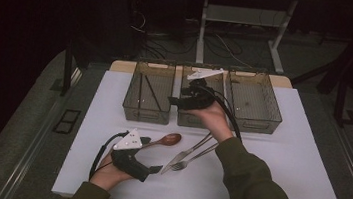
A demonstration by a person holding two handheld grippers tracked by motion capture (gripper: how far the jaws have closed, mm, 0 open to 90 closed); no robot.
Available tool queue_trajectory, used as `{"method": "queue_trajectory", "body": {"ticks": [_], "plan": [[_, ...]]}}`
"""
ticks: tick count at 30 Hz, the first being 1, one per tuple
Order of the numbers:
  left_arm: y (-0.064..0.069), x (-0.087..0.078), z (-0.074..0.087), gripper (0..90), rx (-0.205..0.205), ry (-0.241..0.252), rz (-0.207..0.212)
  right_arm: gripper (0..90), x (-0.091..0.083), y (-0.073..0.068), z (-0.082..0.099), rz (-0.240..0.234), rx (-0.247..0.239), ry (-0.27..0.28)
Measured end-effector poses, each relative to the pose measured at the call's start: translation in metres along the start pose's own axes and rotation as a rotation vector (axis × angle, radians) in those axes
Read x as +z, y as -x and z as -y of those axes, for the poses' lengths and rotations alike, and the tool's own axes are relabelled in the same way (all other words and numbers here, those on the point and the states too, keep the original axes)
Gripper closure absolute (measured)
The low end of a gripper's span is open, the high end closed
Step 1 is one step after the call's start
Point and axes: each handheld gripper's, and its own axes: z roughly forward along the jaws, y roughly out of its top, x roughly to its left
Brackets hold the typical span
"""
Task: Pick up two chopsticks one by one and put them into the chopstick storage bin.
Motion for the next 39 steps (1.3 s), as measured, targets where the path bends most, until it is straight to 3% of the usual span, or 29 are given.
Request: {"method": "queue_trajectory", "body": {"ticks": [12, 20, 25, 29, 39], "plan": [[0.000, 0.000, 0.000, 0.0, -0.013, 0.006, 0.003, 27.6, -0.049, 0.007, 0.042, -0.018, 0.004, 0.033], [0.002, -0.002, 0.000, 0.0, -0.007, 0.003, -0.009, 24.8, -0.078, 0.004, 0.075, 0.039, -0.020, 0.029], [0.000, -0.002, 0.000, 0.0, -0.003, 0.003, -0.009, 20.8, -0.090, 0.003, 0.098, 0.073, -0.048, -0.006], [-0.001, -0.002, 0.000, 0.0, -0.009, 0.002, -0.008, 19.3, -0.099, 0.004, 0.114, 0.080, -0.031, -0.026], [-0.001, -0.002, -0.001, 0.0, -0.009, 0.002, -0.011, 18.5, -0.135, 0.009, 0.149, 0.107, 0.014, 0.031]]}}
